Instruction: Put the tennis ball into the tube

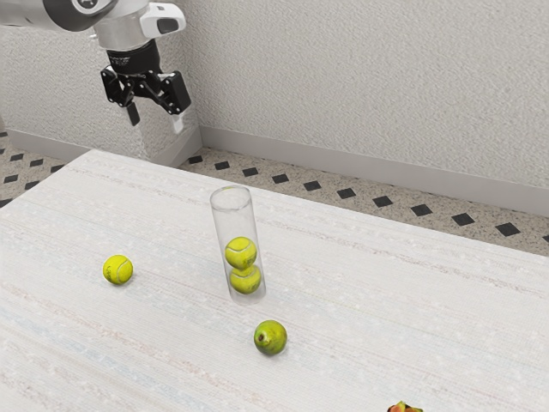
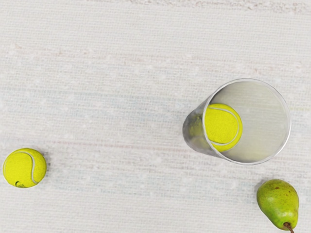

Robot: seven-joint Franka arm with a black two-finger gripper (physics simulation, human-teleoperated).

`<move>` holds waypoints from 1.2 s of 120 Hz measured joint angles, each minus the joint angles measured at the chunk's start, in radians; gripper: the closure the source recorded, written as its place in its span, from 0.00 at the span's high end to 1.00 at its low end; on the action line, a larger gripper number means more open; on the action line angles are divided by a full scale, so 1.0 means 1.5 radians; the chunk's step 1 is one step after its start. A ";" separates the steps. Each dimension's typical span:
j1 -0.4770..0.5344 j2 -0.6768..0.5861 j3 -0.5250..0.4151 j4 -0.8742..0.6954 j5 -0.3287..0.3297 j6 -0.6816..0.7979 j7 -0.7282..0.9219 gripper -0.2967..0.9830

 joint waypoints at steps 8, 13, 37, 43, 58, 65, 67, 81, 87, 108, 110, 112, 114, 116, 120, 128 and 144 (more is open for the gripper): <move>0.000 0.000 0.000 0.000 0.000 0.000 0.000 0.77; 0.000 -0.001 0.000 0.000 0.000 -0.001 0.000 0.77; 0.000 -0.001 -0.002 -0.006 0.000 -0.001 0.000 0.77; -0.001 -0.007 -0.001 -0.032 0.000 -0.001 -0.001 0.77; -0.013 -0.041 0.019 -0.110 0.005 0.006 -0.002 0.77; 0.001 -0.047 0.044 -0.132 0.007 0.010 0.004 0.77; 0.009 -0.045 0.048 -0.135 0.009 0.011 0.006 0.77; 0.064 -0.045 0.062 -0.201 0.016 0.042 0.034 0.77; 0.083 -0.045 0.064 -0.240 0.017 0.072 0.052 0.77; 0.107 -0.028 0.082 -0.354 0.019 0.206 0.124 0.77; 0.108 -0.024 0.083 -0.362 0.019 0.219 0.131 0.77; 0.107 -0.021 0.083 -0.370 0.019 0.232 0.137 0.77; 0.107 -0.018 0.084 -0.379 0.018 0.244 0.144 0.77; 0.106 -0.016 0.084 -0.386 0.018 0.255 0.150 0.77; 0.104 -0.011 0.084 -0.395 0.018 0.274 0.162 0.77; 0.101 0.000 0.084 -0.402 0.018 0.301 0.184 0.77; 0.099 0.023 0.085 -0.398 0.017 0.328 0.222 0.77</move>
